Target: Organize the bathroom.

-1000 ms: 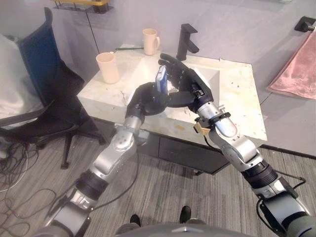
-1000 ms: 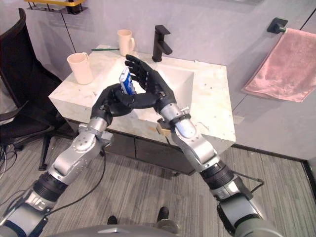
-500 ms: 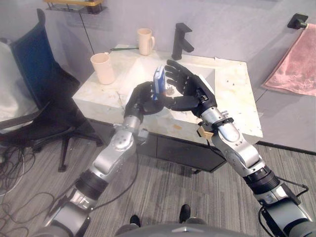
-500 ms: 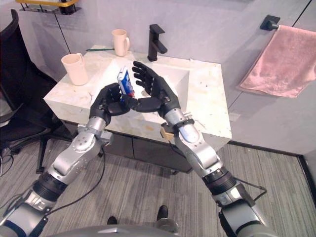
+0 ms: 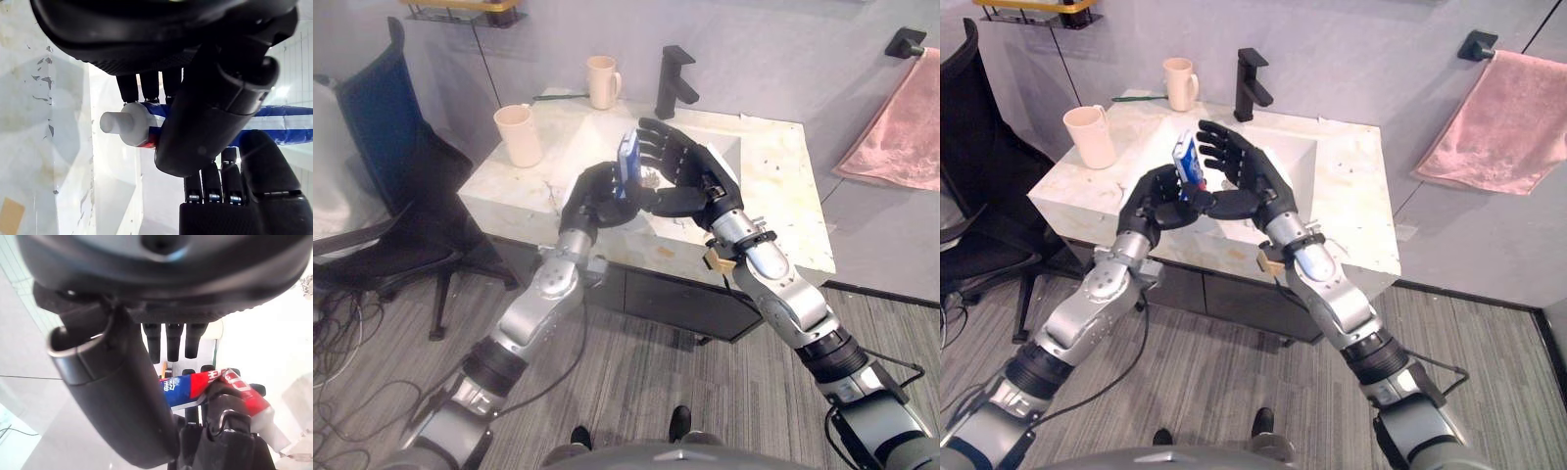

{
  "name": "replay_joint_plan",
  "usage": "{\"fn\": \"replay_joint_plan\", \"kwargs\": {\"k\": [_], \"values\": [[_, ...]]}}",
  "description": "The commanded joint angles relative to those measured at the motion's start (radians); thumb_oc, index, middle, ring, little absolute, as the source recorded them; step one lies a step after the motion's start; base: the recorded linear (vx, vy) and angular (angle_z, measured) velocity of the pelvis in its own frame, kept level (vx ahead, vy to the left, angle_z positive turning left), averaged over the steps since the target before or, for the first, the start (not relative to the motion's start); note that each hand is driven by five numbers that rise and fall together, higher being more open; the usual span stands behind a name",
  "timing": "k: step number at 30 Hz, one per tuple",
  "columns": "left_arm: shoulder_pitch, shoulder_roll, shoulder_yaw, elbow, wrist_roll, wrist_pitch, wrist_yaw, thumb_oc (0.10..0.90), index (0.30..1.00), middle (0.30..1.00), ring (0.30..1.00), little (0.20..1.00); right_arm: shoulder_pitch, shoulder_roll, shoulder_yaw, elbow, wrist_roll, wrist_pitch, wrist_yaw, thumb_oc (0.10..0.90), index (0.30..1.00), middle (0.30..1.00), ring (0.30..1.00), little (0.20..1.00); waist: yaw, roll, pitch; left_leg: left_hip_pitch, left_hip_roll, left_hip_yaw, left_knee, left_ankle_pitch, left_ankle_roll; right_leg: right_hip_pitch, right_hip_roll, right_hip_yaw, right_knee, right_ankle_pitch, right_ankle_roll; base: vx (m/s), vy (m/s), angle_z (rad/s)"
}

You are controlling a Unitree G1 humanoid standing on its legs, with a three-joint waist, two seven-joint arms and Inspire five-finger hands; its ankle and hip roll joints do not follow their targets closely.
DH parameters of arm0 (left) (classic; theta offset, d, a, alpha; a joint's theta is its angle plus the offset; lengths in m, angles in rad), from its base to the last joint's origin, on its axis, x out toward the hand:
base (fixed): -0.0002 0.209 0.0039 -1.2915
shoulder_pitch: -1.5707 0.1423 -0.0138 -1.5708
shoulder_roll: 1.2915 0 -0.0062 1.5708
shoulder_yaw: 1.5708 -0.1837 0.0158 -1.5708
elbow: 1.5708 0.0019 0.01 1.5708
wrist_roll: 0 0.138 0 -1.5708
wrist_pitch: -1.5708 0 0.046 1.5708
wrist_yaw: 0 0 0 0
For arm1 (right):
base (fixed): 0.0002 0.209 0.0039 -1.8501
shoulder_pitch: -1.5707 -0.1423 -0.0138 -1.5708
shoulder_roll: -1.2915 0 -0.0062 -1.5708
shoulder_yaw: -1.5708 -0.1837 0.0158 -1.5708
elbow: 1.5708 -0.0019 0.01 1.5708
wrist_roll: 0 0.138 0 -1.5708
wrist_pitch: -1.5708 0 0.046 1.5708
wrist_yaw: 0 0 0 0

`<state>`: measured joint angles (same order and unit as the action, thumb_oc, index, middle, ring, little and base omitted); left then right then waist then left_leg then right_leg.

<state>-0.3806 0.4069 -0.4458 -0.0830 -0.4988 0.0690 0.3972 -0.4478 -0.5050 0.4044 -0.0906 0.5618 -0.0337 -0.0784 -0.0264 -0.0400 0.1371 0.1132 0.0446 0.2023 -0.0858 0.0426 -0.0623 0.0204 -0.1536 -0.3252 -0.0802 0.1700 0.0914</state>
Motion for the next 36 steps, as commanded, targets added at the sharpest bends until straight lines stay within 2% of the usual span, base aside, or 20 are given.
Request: {"fn": "replay_joint_plan", "kwargs": {"k": [1, 2, 4, 5, 6, 7, 8, 9, 15, 16, 17, 18, 19, 20, 33, 34, 35, 36], "values": [[-0.120, -0.016, 0.025, -0.022, 0.073, -0.097, -0.007, 0.400, 0.300, 0.300, 0.300, 0.300, -0.144, -0.008, -0.081, -0.116, 0.005, -0.130, -0.012, 0.667, 0.700, 0.700, 0.700, 0.700, 0.019, 0.008, -0.078, 0.019, -0.060, 0.007, -0.001, -0.099, 0.054, 0.084, 0.037, -0.018, 0.007, -0.159, 0.076, 0.00, 0.000, 0.00], [-0.119, -0.017, 0.025, -0.023, 0.075, -0.095, -0.007, 0.400, 0.300, 0.300, 0.300, 0.300, -0.144, -0.009, -0.081, -0.118, 0.006, -0.129, -0.012, 0.695, 0.742, 0.742, 0.742, 0.742, 0.019, 0.008, -0.078, 0.019, -0.060, 0.007, -0.001, -0.099, 0.054, 0.084, 0.038, -0.017, 0.008, -0.159, 0.076, 0.00, 0.000, 0.00], [-0.119, -0.016, 0.026, -0.026, 0.074, -0.090, -0.007, 0.400, 0.300, 0.300, 0.300, 0.300, -0.144, -0.010, -0.082, -0.120, 0.009, -0.131, -0.012, 0.616, 0.625, 0.625, 0.625, 0.625, 0.019, 0.008, -0.078, 0.018, -0.060, 0.007, -0.001, -0.098, 0.054, 0.083, 0.038, -0.016, 0.008, -0.159, 0.076, 0.00, 0.000, 0.00], [-0.121, -0.017, 0.023, -0.024, 0.074, -0.089, -0.005, 0.400, 0.300, 0.300, 0.300, 0.300, -0.147, -0.010, -0.081, -0.122, 0.008, -0.130, -0.017, 0.541, 0.512, 0.512, 0.512, 0.512, 0.019, 0.008, -0.077, 0.018, -0.060, 0.007, -0.001, -0.098, 0.054, 0.082, 0.038, -0.016, 0.008, -0.159, 0.076, 0.00, 0.000, 0.00], [-0.122, -0.017, 0.021, -0.023, 0.074, -0.088, -0.003, 0.400, 0.300, 0.300, 0.300, 0.300, -0.148, -0.010, -0.081, -0.122, 0.008, -0.130, -0.018, 0.519, 0.479, 0.479, 0.479, 0.479, 0.018, 0.008, -0.077, 0.018, -0.060, 0.007, -0.001, -0.098, 0.054, 0.082, 0.038, -0.016, 0.008, -0.158, 0.076, 0.00, 0.000, 0.00], [-0.122, -0.017, 0.021, -0.023, 0.074, -0.088, -0.003, 0.400, 0.300, 0.300, 0.300, 0.300, -0.148, -0.010, -0.081, -0.122, 0.008, -0.130, -0.018, 0.519, 0.479, 0.479, 0.479, 0.479, 0.018, 0.008, -0.077, 0.018, -0.060, 0.007, -0.001, -0.098, 0.054, 0.082, 0.038, -0.016, 0.008, -0.158, 0.076, 0.00, 0.000, 0.00], [-0.125, -0.018, 0.020, -0.020, 0.074, -0.086, -0.002, 0.400, 0.300, 0.300, 0.300, 0.300, -0.152, -0.009, -0.081, -0.120, 0.003, -0.130, -0.020, 0.452, 0.378, 0.378, 0.378, 0.378, 0.018, 0.008, -0.077, 0.018, -0.060, 0.008, -0.001, -0.098, 0.054, 0.082, 0.038, -0.015, 0.007, -0.158, 0.076, 0.00, 0.000, 0.00], [-0.129, -0.020, 0.019, -0.013, 0.077, -0.086, 0.000, 0.400, 0.300, 0.300, 0.300, 0.300, -0.154, -0.007, -0.082, -0.117, 0.002, -0.131, -0.018, 0.413, 0.319, 0.319, 0.319, 0.319, 0.016, 0.008, -0.076, 0.019, -0.061, 0.008, -0.001, -0.098, 0.054, 0.082, 0.038, -0.014, 0.007, -0.158, 0.076, 0.00, 0.000, 0.00], [-0.129, -0.022, 0.019, -0.006, 0.080, -0.084, 0.000, 0.400, 0.300, 0.300, 0.300, 0.300, -0.157, -0.009, -0.083, -0.115, 0.001, -0.134, -0.024, 0.430, 0.345, 0.345, 0.345, 0.345, 0.016, 0.008, -0.076, 0.021, -0.061, 0.009, -0.001, -0.099, 0.054, 0.084, 0.038, -0.014, 0.006, -0.158, 0.076, 0.00, 0.000, 0.00], [-0.130, -0.022, 0.018, -0.001, 0.081, -0.084, 0.000, 0.400, 0.300, 0.300, 0.300, 0.300, -0.157, -0.011, -0.084, -0.117, 0.003, -0.135, -0.025, 0.474, 0.411, 0.411, 0.411, 0.411, 0.014, 0.007, -0.077, 0.022, -0.060, 0.011, -0.001, -0.099, 0.053, 0.085, 0.038, -0.014, 0.006, -0.158, 0.076, 0.00, 0.000, 0.00], [-0.130, -0.022, 0.016, 0.002, 0.082, -0.083, 0.001, 0.400, 0.300, 0.300, 0.300, 0.300, -0.159, -0.011, -0.086, -0.116, 0.003, -0.139, -0.022, 0.543, 0.514, 0.514, 0.514, 0.514, 0.014, 0.008, -0.078, 0.021, -0.060, 0.011, -0.001, -0.100, 0.053, 0.084, 0.038, -0.013, 0.006, -0.157, 0.076, 0.00, 0.000, 0.00], [-0.129, -0.022, 0.016, 0.004, 0.083, -0.085, 0.000, 0.400, 0.300, 0.300, 0.300, 0.300, -0.160, -0.012, -0.087, -0.117, -0.001, -0.142, -0.021, 0.525, 0.488, 0.488, 0.488, 0.488, 0.014, 0.008, -0.078, 0.021, -0.061, 0.011, -0.001, -0.100, 0.053, 0.084, 0.038, -0.013, 0.005, -0.157, 0.076, 0.00, 0.000, 0.00], [-0.128, -0.022, 0.016, 0.006, 0.083, -0.086, 0.000, 0.400, 0.300, 0.300, 0.300, 0.300, -0.161, -0.013, -0.088, -0.119, -0.003, -0.142, -0.023, 0.420, 0.331, 0.331, 0.331, 0.331, 0.014, 0.007, -0.078, 0.021, -0.061, 0.012, -0.001, -0.100, 0.053, 0.083, 0.038, -0.013, 0.005, -0.157, 0.077, 0.00, 0.000, 0.00], [-0.128, -0.022, 0.016, 0.007, 0.083, -0.087, 0.000, 0.400, 0.300, 0.300, 0.300, 0.300, -0.161, -0.014, -0.088, -0.120, -0.003, -0.142, -0.024, 0.400, 0.300, 0.300, 0.300, 0.300, 0.014, 0.007, -0.078, 0.020, -0.061, 0.011, -0.001, -0.100, 0.053, 0.083, 0.038, -0.012, 0.005, -0.157, 0.077, 0.00, 0.000, 0.00], [-0.137, -0.026, 0.010, 0.038, 0.096, -0.084, 0.011, 0.400, 0.300, 0.300, 0.300, 0.300, -0.188, -0.029, -0.099, -0.108, -0.015, -0.160, -0.043, 0.400, 0.300, 0.300, 0.300, 0.300, 0.010, 0.006, -0.080, 0.019, -0.059, 0.011, -0.001, -0.100, 0.052, 0.081, 0.040, -0.008, 0.002, -0.154, 0.076, 0.00, 0.000, 0.00], [-0.137, -0.026, 0.011, 0.045, 0.099, -0.090, 0.020, 0.574, 0.561, 0.561, 0.561, 0.561, -0.193, -0.032, -0.103, -0.103, -0.029, -0.165, -0.043, 0.400, 0.300, 0.300, 0.300, 0.300, 0.012, 0.006, -0.081, 0.018, -0.059, 0.009, -0.001, -0.100, 0.051, 0.082, 0.040, -0.009, 0.001, -0.155, 0.076, 0.00, 0.000, 0.00], [-0.136, -0.026, 0.013, 0.047, 0.100, -0.091, 0.020, 0.634, 0.651, 0.651, 0.651, 0.651, -0.195, -0.034, -0.104, -0.102, -0.032, -0.166, -0.044, 0.400, 0.300, 0.300, 0.300, 0.300, 0.013, 0.005, -0.081, 0.017, -0.060, 0.008, -0.001, -0.099, 0.051, 0.083, 0.040, -0.010, 0.000, -0.154, 0.076, 0.00, 0.000, 0.00], [-0.135, -0.026, 0.014, 0.049, 0.102, -0.092, 0.021, 0.800, 0.900, 0.900, 0.900, 0.900, -0.196, -0.035, -0.105, -0.100, -0.034, -0.167, -0.045, 0.400, 0.300, 0.300, 0.300, 0.300, 0.014, 0.005, -0.081, 0.017, -0.060, 0.008, -0.001, -0.099, 0.051, 0.083, 0.040, -0.010, 0.000, -0.154, 0.076, 0.00, 0.000, 0.00]]}}
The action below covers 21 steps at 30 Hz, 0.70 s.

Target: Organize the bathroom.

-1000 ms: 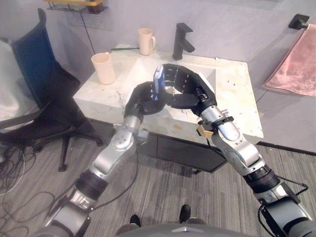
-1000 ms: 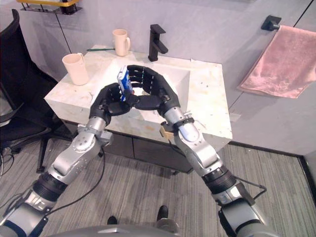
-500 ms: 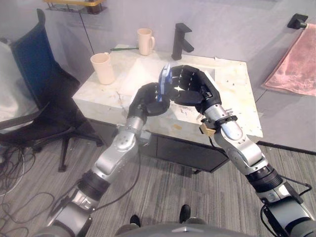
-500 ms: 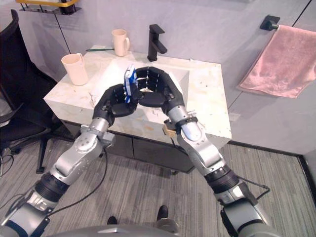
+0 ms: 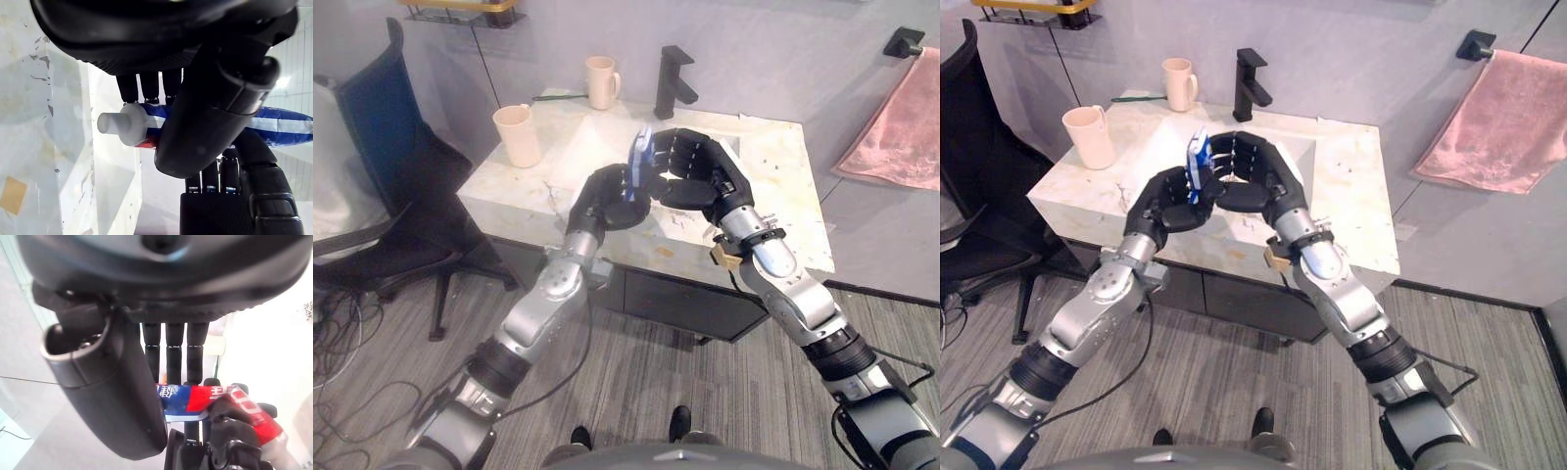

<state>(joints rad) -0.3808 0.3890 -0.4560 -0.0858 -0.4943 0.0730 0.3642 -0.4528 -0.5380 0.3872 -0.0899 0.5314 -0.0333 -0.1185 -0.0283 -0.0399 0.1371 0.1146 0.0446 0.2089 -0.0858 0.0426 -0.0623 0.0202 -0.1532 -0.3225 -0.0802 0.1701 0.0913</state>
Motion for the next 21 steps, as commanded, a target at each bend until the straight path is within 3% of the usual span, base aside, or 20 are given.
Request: {"fn": "replay_joint_plan", "kwargs": {"k": [1, 7, 14, 16, 21], "values": [[-0.127, -0.008, 0.031, 0.049, 0.101, -0.090, 0.059, 0.800, 0.900, 0.900, 0.900, 0.900, -0.197, -0.010, -0.092, -0.098, -0.009, -0.170, -0.006, 0.400, 0.300, 0.300, 0.300, 0.300, 0.019, 0.005, -0.083, 0.016, -0.060, -0.001, -0.001, -0.098, 0.049, 0.084, 0.039, -0.012, -0.001, -0.154, 0.076, 0.00, 0.000, 0.00], [-0.086, 0.017, 0.061, 0.038, 0.123, -0.076, 0.060, 0.800, 0.900, 0.900, 0.900, 0.900, -0.224, -0.045, -0.112, -0.075, -0.065, -0.206, -0.063, 0.400, 0.300, 0.300, 0.300, 0.300, 0.044, 0.002, -0.082, 0.008, -0.063, -0.013, -0.001, -0.097, 0.049, 0.087, 0.029, -0.031, 0.002, -0.152, 0.079, -0.02, 0.042, 0.01], [0.033, 0.094, 0.144, -0.035, 0.193, -0.061, -0.001, 0.800, 0.900, 0.900, 0.900, 0.900, -0.234, -0.108, -0.169, -0.030, -0.117, -0.265, -0.161, 0.400, 0.300, 0.300, 0.300, 0.300, 0.103, 0.001, -0.076, -0.002, -0.074, -0.039, -0.001, -0.098, 0.058, 0.084, 0.000, -0.073, 0.039, -0.159, 0.090, -0.03, 0.057, 0.12], [0.076, 0.117, 0.175, -0.063, 0.212, -0.060, -0.034, 0.800, 0.900, 0.900, 0.900, 0.900, -0.238, -0.128, -0.189, -0.015, -0.149, -0.288, -0.200, 0.400, 0.300, 0.300, 0.300, 0.300, 0.129, 0.004, -0.071, -0.008, -0.078, -0.052, -0.001, -0.097, 0.065, 0.070, -0.019, -0.094, 0.087, -0.168, 0.096, -0.03, 0.053, 0.23], [0.137, 0.146, 0.216, -0.094, 0.212, -0.075, -0.064, 0.800, 0.900, 0.900, 0.900, 0.900, -0.255, -0.154, -0.211, 0.009, -0.190, -0.327, -0.276, 0.400, 0.300, 0.300, 0.300, 0.300, 0.151, 0.010, -0.054, -0.013, -0.081, -0.087, -0.001, -0.092, 0.078, 0.004, -0.078, -0.085, 0.245, -0.140, 0.099, 0.01, 0.012, 0.39]]}}
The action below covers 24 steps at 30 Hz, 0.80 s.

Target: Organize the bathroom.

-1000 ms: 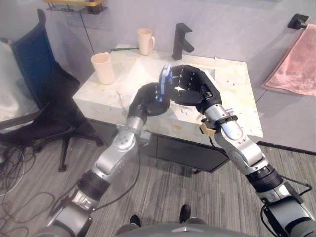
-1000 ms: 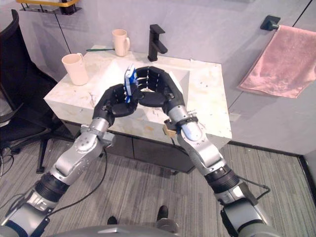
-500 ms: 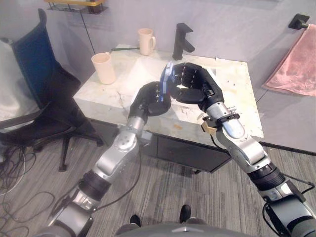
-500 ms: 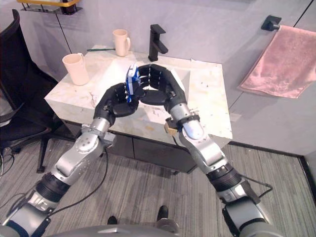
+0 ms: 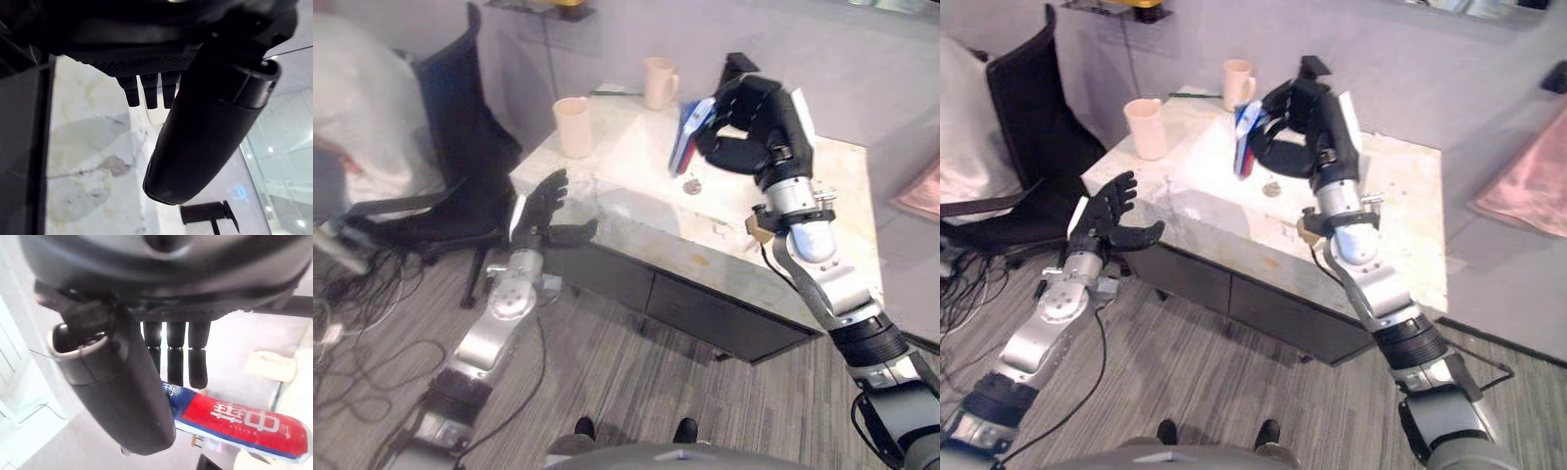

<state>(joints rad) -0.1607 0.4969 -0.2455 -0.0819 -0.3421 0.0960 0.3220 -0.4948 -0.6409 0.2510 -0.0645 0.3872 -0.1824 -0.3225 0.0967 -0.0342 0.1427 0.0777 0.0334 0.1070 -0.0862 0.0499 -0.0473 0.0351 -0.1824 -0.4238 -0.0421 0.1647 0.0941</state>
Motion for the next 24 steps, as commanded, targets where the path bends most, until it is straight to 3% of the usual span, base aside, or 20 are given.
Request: {"fn": "replay_joint_plan", "kwargs": {"k": [1, 2, 3, 5, 10, 11, 12, 14, 16, 18, 20, 23, 24], "values": [[-0.054, 0.047, 0.021, -0.096, 0.038, -0.110, -0.047, 0.800, 0.900, 0.900, 0.900, 0.900, -0.224, -0.077, -0.096, -0.003, -0.061, -0.217, -0.144, 0.400, 0.300, 0.300, 0.300, 0.300, 0.020, 0.008, -0.047, 0.028, -0.065, -0.022, -0.001, -0.094, 0.063, -0.021, 0.021, 0.086, 0.214, -0.194, 0.081, 0.06, -0.043, 0.59], [-0.053, 0.047, 0.021, -0.096, 0.035, -0.111, -0.051, 0.800, 0.900, 0.900, 0.900, 0.900, -0.226, -0.079, -0.098, -0.001, -0.063, -0.219, -0.149, 0.400, 0.300, 0.300, 0.300, 0.300, 0.018, 0.009, -0.048, 0.024, -0.065, -0.026, -0.001, -0.088, 0.063, -0.022, 0.032, 0.093, 0.203, -0.194, 0.075, 0.10, -0.075, 0.63], [-0.044, 0.045, 0.021, -0.092, 0.011, -0.109, -0.066, 0.800, 0.900, 0.900, 0.900, 0.900, -0.230, -0.089, -0.110, 0.005, -0.073, -0.234, -0.173, 0.400, 0.300, 0.300, 0.300, 0.300, 0.013, 0.006, -0.048, 0.023, -0.070, -0.047, -0.001, -0.085, 0.058, -0.011, 0.085, 0.131, 0.158, -0.215, 0.056, 0.06, -0.061, 0.74], [-0.022, 0.042, 0.013, -0.076, -0.026, -0.108, -0.113, 0.800, 0.900, 0.900, 0.900, 0.900, -0.242, -0.110, -0.128, -0.003, -0.080, -0.255, -0.222, 0.400, 0.300, 0.300, 0.300, 0.300, 0.002, -0.004, -0.052, 0.021, -0.087, -0.077, -0.001, -0.089, 0.059, 0.003, 0.133, 0.186, 0.086, -0.199, 0.040, 0.14, -0.097, 0.99], [0.037, 0.019, -0.030, -0.057, -0.085, -0.138, -0.141, 0.800, 0.900, 0.900, 0.900, 0.900, -0.247, -0.120, -0.129, 0.066, -0.105, -0.319, -0.266, 0.400, 0.300, 0.300, 0.300, 0.300, -0.002, -0.013, -0.047, 0.015, -0.085, -0.071, 0.045, -0.095, 0.049, 0.034, 0.167, 0.233, 0.032, -0.187, 0.021, 0.10, -0.085, 0.60], [0.051, 0.022, -0.055, -0.064, -0.077, -0.167, -0.157, 0.800, 0.900, 0.900, 0.900, 0.900, -0.265, -0.121, -0.120, 0.077, -0.136, -0.299, -0.292, 0.400, 0.300, 0.300, 0.300, 0.300, 0.007, -0.031, -0.029, -0.040, -0.102, -0.042, 0.200, -0.126, 0.033, 0.057, 0.155, 0.235, 0.028, -0.189, 0.001, 0.06, -0.050, 0.27], [0.054, 0.023, -0.063, -0.068, -0.073, -0.174, -0.156, 0.800, 0.900, 0.900, 0.900, 0.900, -0.266, -0.121, -0.119, 0.078, -0.144, -0.297, -0.301, 0.400, 0.300, 0.300, 0.300, 0.300, 0.010, -0.037, -0.020, -0.070, -0.102, -0.038, 0.261, -0.123, 0.026, 0.062, 0.152, 0.236, 0.028, -0.189, -0.004, 0.06, -0.045, 0.31], [0.053, 0.015, -0.081, -0.080, -0.104, -0.183, -0.167, 0.800, 0.900, 0.900, 0.900, 0.900, -0.251, -0.120, -0.129, 0.087, -0.175, -0.292, -0.337, 0.400, 0.300, 0.300, 0.300, 0.300, 0.020, -0.046, 0.015, -0.187, -0.061, -0.015, 0.428, -0.081, -0.009, 0.082, 0.138, 0.212, 0.039, -0.193, -0.021, 0.05, 0.013, 0.96], [0.048, 0.010, -0.081, -0.077, -0.107, -0.189, -0.181, 0.800, 0.900, 0.900, 0.900, 0.900, -0.244, -0.113, -0.134, 0.088, -0.189, -0.289, -0.348, 0.400, 0.300, 0.300, 0.300, 0.300, 0.020, -0.043, 0.023, -0.208, -0.024, 0.000, 0.418, -0.069, -0.019, 0.091, 0.139, 0.200, 0.045, -0.202, -0.023, 0.10, 0.061, 0.84], [0.043, 0.007, -0.098, -0.068, -0.100, -0.207, -0.187, 0.800, 0.900, 0.900, 0.900, 0.900, -0.243, -0.105, -0.132, 0.104, -0.219, -0.286, -0.357, 0.400, 0.300, 0.300, 0.300, 0.300, 0.013, -0.035, 0.020, -0.185, 0.026, 0.027, 0.313, -0.067, -0.023, 0.106, 0.135, 0.174, 0.040, -0.212, -0.016, 0.19, 0.154, 0.45], [0.033, 0.003, -0.120, -0.061, -0.103, -0.215, -0.190, 0.800, 0.900, 0.900, 0.900, 0.900, -0.236, -0.119, -0.129, 0.125, -0.207, -0.294, -0.355, 0.400, 0.300, 0.300, 0.300, 0.300, 0.007, -0.020, 0.010, -0.160, 0.062, 0.042, 0.164, -0.016, -0.036, 0.130, 0.136, 0.153, 0.014, -0.219, -0.009, 0.26, 0.238, 0.30], [0.027, 0.000, -0.139, -0.056, -0.131, -0.215, -0.246, 0.800, 0.900, 0.900, 0.900, 0.900, -0.222, -0.143, -0.134, 0.145, -0.189, -0.315, -0.354, 0.400, 0.300, 0.300, 0.300, 0.300, 0.004, -0.012, 0.003, -0.160, 0.074, 0.046, 0.129, 0.023, -0.050, 0.145, 0.131, 0.140, 0.009, -0.227, -0.004, 0.20, 0.184, 0.20], [0.019, 0.006, -0.159, -0.062, -0.127, -0.217, -0.258, 0.800, 0.900, 0.900, 0.900, 0.900, -0.227, -0.163, -0.137, 0.180, -0.167, -0.333, -0.337, 0.400, 0.300, 0.300, 0.300, 0.300, -0.001, -0.009, -0.015, -0.131, 0.064, 0.045, 0.100, 0.001, -0.042, 0.140, 0.105, 0.117, 0.013, -0.225, 0.009, 0.31, 0.321, 0.14]]}}
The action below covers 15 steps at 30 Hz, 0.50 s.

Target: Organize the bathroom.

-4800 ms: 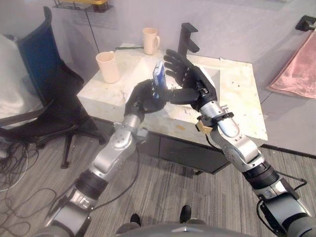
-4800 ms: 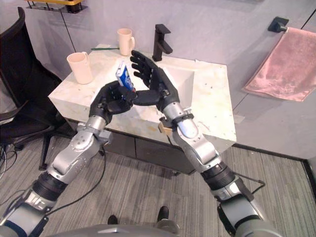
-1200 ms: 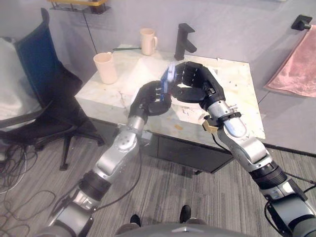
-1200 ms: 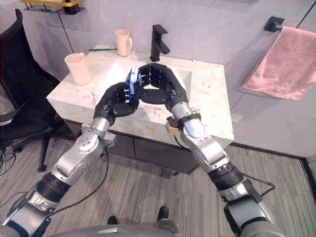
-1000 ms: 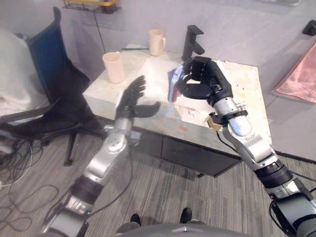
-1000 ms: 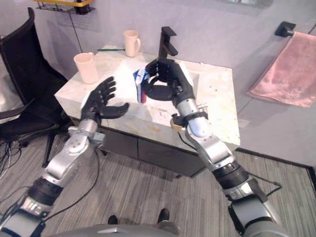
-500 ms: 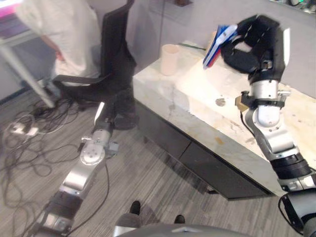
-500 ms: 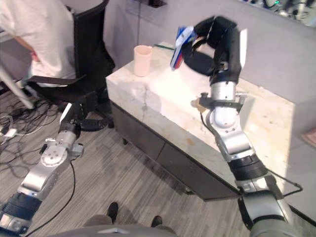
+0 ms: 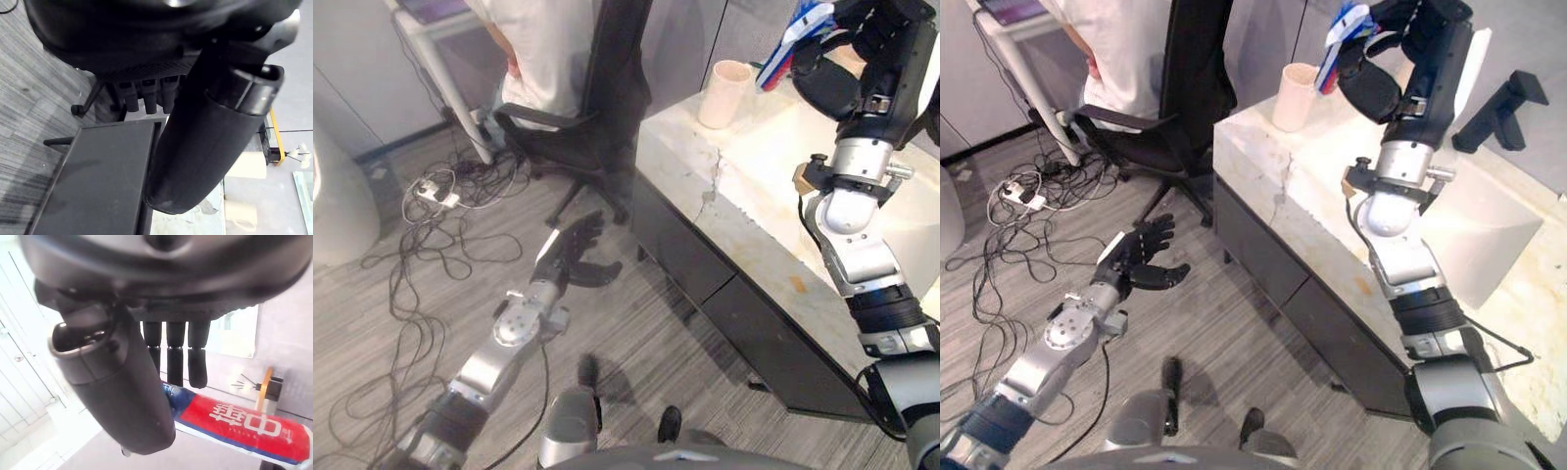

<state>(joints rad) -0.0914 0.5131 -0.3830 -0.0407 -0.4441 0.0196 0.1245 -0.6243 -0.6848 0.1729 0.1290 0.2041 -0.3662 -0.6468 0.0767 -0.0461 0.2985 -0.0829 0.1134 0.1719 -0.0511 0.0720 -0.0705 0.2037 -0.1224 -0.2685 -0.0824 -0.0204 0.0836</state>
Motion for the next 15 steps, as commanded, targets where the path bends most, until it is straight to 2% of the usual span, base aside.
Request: {"fn": "replay_joint_plan", "kwargs": {"k": [1, 4, 5, 7, 8, 9, 10, 12, 13, 15], "values": [[-0.055, -0.006, -0.032, -0.098, -0.049, -0.140, -0.081, 0.800, 0.900, 0.900, 0.900, 0.900, -0.096, -0.125, -0.058, 0.006, 0.023, -0.165, -0.008, 0.400, 0.300, 0.300, 0.300, 0.300, 0.019, 0.007, -0.180, 0.044, -0.029, -0.030, 0.051, -0.029, -0.014, -0.034, 0.030, -0.045, 0.067, -0.041, 0.029, 0.30, 0.335, -0.20], [-0.057, 0.014, -0.062, -0.112, -0.074, -0.139, -0.173, 0.800, 0.900, 0.900, 0.900, 0.900, -0.105, -0.144, -0.063, 0.059, 0.035, -0.194, 0.010, 0.400, 0.300, 0.300, 0.300, 0.300, 0.019, 0.024, -0.195, 0.081, -0.054, -0.039, 0.034, -0.048, 0.008, -0.067, -0.017, -0.076, 0.166, -0.057, 0.056, 0.21, 0.226, -0.16], [-0.057, 0.033, -0.084, -0.115, -0.093, -0.148, -0.205, 0.800, 0.900, 0.900, 0.900, 0.900, -0.116, -0.147, -0.060, 0.092, 0.044, -0.217, 0.017, 0.400, 0.300, 0.300, 0.300, 0.300, 0.016, 0.030, -0.193, 0.101, -0.066, -0.044, 0.027, -0.055, 0.019, -0.090, -0.038, -0.074, 0.240, -0.051, 0.073, 0.21, 0.249, 0.02], [-0.064, 0.054, -0.113, -0.125, -0.132, -0.145, -0.307, 0.800, 0.900, 0.900, 0.900, 0.900, -0.125, -0.155, -0.062, 0.128, 0.039, -0.246, 0.016, 0.400, 0.300, 0.300, 0.300, 0.300, 0.011, 0.054, -0.191, 0.126, -0.084, -0.069, 0.001, -0.053, 0.044, -0.170, -0.083, -0.054, 0.413, 0.013, 0.088, 0.22, 0.278, -0.07], [-0.070, 0.064, -0.137, -0.135, -0.154, -0.141, -0.339, 0.800, 0.900, 0.900, 0.900, 0.900, -0.133, -0.157, -0.061, 0.143, 0.022, -0.250, 0.012, 0.400, 0.300, 0.300, 0.300, 0.300, 0.007, 0.068, -0.186, 0.143, -0.093, -0.089, -0.017, -0.056, 0.056, -0.217, -0.093, -0.032, 0.506, 0.032, 0.088, 0.21, 0.214, -0.06], [-0.079, 0.071, -0.151, -0.140, -0.162, -0.134, -0.356, 0.800, 0.900, 0.900, 0.900, 0.900, -0.143, -0.164, -0.056, 0.162, 0.018, -0.259, 0.012, 0.400, 0.300, 0.300, 0.300, 0.300, 0.003, 0.075, -0.183, 0.150, -0.099, -0.101, -0.019, -0.059, 0.063, -0.240, -0.082, -0.009, 0.552, 0.022, 0.083, 0.27, 0.147, 0.14], [-0.096, 0.080, -0.177, -0.145, -0.162, -0.124, -0.377, 0.800, 0.900, 0.900, 0.900, 0.900, -0.169, -0.168, -0.039, 0.203, 0.013, -0.273, 0.010, 0.400, 0.300, 0.300, 0.300, 0.300, 0.000, 0.076, -0.182, 0.161, -0.110, -0.120, -0.021, -0.065, 0.068, -0.253, -0.069, 0.011, 0.553, 0.017, 0.078, 0.28, 0.061, 0.35], [-0.101, 0.084, -0.180, -0.158, -0.161, -0.107, -0.374, 0.800, 0.900, 0.900, 0.900, 0.900, -0.189, -0.166, -0.025, 0.184, 0.013, -0.240, 0.007, 0.400, 0.300, 0.300, 0.300, 0.300, -0.007, 0.075, -0.182, 0.170, -0.115, -0.121, -0.024, -0.071, 0.070, -0.256, -0.074, 0.009, 0.503, 0.029, 0.078, 0.23, -0.008, 0.41], [-0.096, 0.085, -0.172, -0.176, -0.180, -0.085, -0.360, 0.800, 0.900, 0.900, 0.900, 0.900, -0.182, -0.148, -0.026, 0.066, 0.007, -0.154, -0.006, 0.400, 0.300, 0.300, 0.300, 0.300, -0.028, 0.072, -0.179, 0.184, -0.114, -0.102, -0.028, -0.083, 0.062, -0.256, -0.069, -0.007, 0.377, 0.020, 0.081, 0.21, -0.066, 0.22], [-0.081, 0.085, -0.164, -0.186, -0.186, -0.079, -0.330, 0.800, 0.900, 0.900, 0.900, 0.900, -0.157, -0.134, -0.034, -0.073, -0.013, -0.064, -0.013, 0.400, 0.300, 0.300, 0.300, 0.300, -0.051, 0.064, -0.178, 0.198, -0.118, -0.077, -0.030, -0.102, 0.055, -0.255, -0.050, -0.018, 0.249, 0.038, 0.091, 0.25, -0.083, 0.04]]}}
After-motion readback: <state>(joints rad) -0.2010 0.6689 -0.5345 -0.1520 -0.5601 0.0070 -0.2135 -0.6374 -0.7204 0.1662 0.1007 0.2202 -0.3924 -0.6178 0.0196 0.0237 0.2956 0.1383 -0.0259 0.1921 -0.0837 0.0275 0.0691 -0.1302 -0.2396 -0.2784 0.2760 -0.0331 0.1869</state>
